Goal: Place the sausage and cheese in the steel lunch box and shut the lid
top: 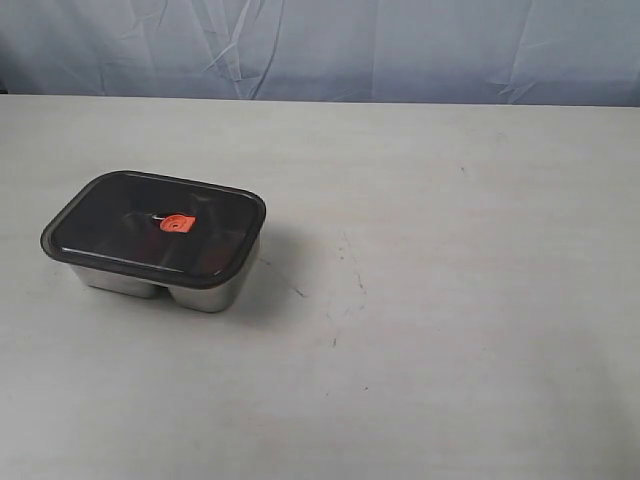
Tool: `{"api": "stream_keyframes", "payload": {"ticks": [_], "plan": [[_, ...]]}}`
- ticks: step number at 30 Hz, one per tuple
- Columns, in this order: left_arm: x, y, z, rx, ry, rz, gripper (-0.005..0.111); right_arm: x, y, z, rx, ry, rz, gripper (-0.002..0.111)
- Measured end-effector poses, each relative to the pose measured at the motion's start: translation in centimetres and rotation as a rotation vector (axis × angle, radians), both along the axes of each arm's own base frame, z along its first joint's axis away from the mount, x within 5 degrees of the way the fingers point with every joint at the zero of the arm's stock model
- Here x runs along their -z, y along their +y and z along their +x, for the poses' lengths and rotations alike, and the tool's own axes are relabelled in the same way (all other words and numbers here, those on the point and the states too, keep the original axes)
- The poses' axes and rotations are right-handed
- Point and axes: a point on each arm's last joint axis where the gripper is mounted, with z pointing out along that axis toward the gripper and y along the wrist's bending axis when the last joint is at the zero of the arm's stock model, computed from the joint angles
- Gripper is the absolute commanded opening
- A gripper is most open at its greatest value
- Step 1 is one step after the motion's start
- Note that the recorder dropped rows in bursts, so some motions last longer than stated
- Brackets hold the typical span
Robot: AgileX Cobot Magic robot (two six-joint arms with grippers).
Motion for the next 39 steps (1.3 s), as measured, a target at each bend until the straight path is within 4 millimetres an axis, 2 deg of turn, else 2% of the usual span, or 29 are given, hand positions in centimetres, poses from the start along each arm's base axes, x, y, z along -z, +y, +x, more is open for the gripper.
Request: {"api": "stream_keyframes", "payload": {"ticks": [5,31,36,39], "plan": [[0.0,0.0,0.0,0.0,0.0,0.0,0.0,0.7,0.0,-0.1,0.006,-0.006,0.011,-0.001],[0.0,0.0,-0.2,-0.002,-0.006,0.005,0.0,0.6,0.0,-0.1,0.008,-0.025,0.009,-0.001],[0.7,0.3,-0.3,-0.021,-0.046,0.029,0.0,0.6,0.0,-0.1,0.008,-0.025,0.011,-0.001],[2.0,0.6,0.0,-0.05,-0.127,0.054,0.0,0.6,0.0,-0.1,0.008,-0.025,0.017,-0.001]]}}
